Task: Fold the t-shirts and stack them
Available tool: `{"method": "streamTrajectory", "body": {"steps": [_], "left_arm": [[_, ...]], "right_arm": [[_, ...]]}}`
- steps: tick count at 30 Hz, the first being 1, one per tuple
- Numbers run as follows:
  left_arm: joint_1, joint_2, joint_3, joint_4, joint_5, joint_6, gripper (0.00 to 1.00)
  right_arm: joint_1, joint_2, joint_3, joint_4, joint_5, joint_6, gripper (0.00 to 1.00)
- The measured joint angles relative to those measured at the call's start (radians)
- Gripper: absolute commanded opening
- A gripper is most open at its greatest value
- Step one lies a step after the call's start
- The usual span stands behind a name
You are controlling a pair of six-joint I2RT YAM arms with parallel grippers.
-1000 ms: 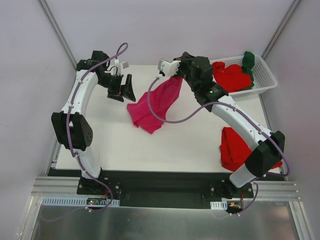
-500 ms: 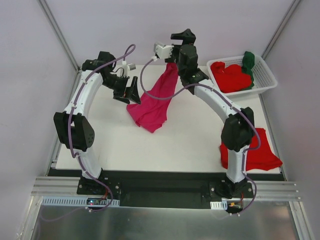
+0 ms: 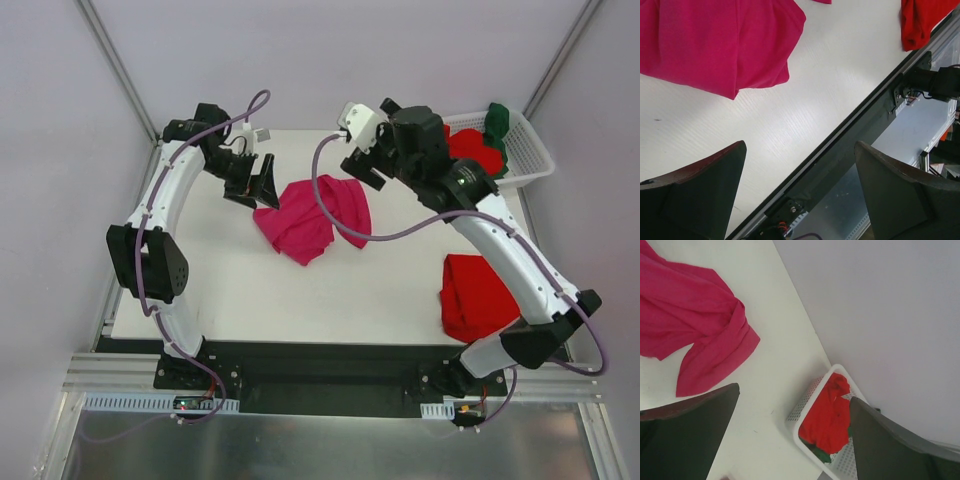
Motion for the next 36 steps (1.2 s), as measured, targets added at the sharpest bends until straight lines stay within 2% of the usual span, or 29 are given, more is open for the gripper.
{"method": "streamTrajectory", "body": {"steps": [2, 4, 9, 12, 19, 25, 31, 36], "left_arm": [[-0.001, 0.000, 0.006, 0.000, -0.004, 0.000, 0.90], [-0.007, 0.002, 0.013, 0.000, -0.007, 0.001, 0.91], [-0.037, 0.002, 0.015, 0.000, -0.013, 0.011, 0.92], [-0.052, 0.002, 0.015, 0.000, -0.030, 0.019, 0.95], [-0.055, 0.002, 0.015, 0.006, -0.109, 0.020, 0.97], [-0.001, 0.032, 0.068, 0.018, -0.172, -0.003, 0.96], [0.082, 0.085, 0.204, 0.066, -0.251, -0.007, 0.96], [0.124, 0.090, 0.199, 0.087, -0.295, -0.003, 0.96]], "right_arm": [[0.007, -0.025, 0.021, -0.020, -0.014, 0.015, 0.96], [-0.007, 0.019, 0.092, -0.040, -0.018, 0.020, 0.96], [-0.044, 0.282, 0.365, -0.050, -0.039, 0.022, 0.96], [-0.045, 0.393, 0.447, -0.100, -0.105, 0.056, 0.96], [0.000, 0.292, 0.142, -0.215, -0.304, 0.160, 0.96], [-0.004, 0.251, 0.013, -0.280, -0.422, 0.248, 0.96], [-0.008, 0.291, -0.110, -0.186, -0.449, 0.335, 0.96], [0.013, 0.391, -0.192, -0.071, -0.415, 0.399, 0.99]]}}
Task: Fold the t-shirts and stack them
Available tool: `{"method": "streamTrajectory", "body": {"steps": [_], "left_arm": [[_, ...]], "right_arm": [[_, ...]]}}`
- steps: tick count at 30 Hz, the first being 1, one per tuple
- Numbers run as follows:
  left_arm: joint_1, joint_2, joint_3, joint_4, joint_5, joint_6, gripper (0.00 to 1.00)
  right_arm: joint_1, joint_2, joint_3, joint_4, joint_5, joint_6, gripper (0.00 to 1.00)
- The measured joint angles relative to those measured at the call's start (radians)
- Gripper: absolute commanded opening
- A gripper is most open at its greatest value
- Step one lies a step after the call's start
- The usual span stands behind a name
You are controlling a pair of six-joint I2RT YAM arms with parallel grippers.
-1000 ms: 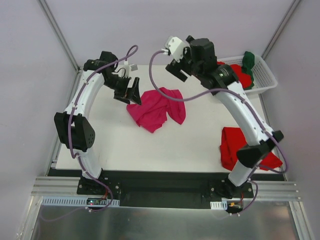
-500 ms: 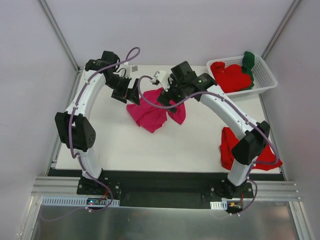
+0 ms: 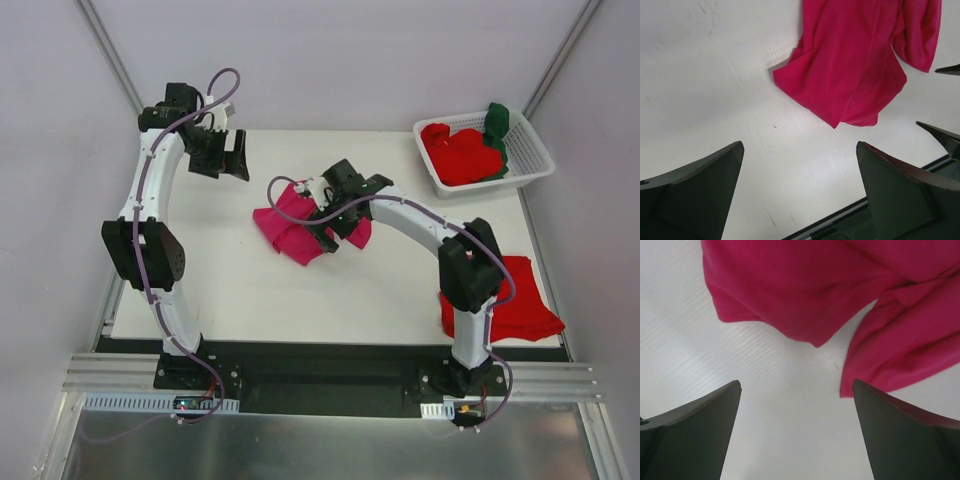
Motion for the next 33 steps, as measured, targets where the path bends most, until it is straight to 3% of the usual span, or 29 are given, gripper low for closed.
{"method": "streamTrajectory", "body": {"steps": [4, 9, 12, 13, 15, 16, 17, 24, 33], "left_arm": [[0.031, 0.000, -0.033, 0.004, -0.001, 0.001, 0.96], [0.052, -0.008, -0.082, 0.006, 0.000, 0.004, 0.97], [0.055, -0.031, -0.116, 0.006, 0.001, 0.006, 0.97], [0.055, -0.043, -0.127, 0.005, 0.001, 0.006, 0.97], [0.055, -0.066, -0.144, 0.005, 0.002, 0.007, 0.97], [0.055, -0.074, -0.148, 0.005, 0.002, 0.007, 0.97], [0.055, -0.083, -0.153, 0.004, 0.003, 0.008, 0.97], [0.055, -0.105, -0.158, 0.005, 0.009, 0.010, 0.97], [0.053, -0.105, -0.174, 0.006, 0.056, 0.002, 0.97]], "right_arm": [[0.018, 0.091, -0.002, 0.067, 0.017, 0.052, 0.99], [0.037, 0.147, -0.001, 0.125, 0.055, 0.085, 0.90], [0.042, 0.156, 0.002, 0.147, 0.073, 0.093, 0.68], [0.043, 0.159, 0.003, 0.155, 0.079, 0.097, 0.52], [0.043, 0.166, 0.012, 0.166, 0.097, 0.107, 0.35], [0.043, 0.167, 0.016, 0.167, 0.101, 0.103, 0.16], [0.043, 0.168, 0.022, 0.167, 0.107, 0.105, 0.13], [0.042, 0.168, 0.069, 0.176, 0.124, 0.104, 0.05], [0.021, 0.160, 0.204, 0.111, 0.159, 0.035, 0.05]]}}
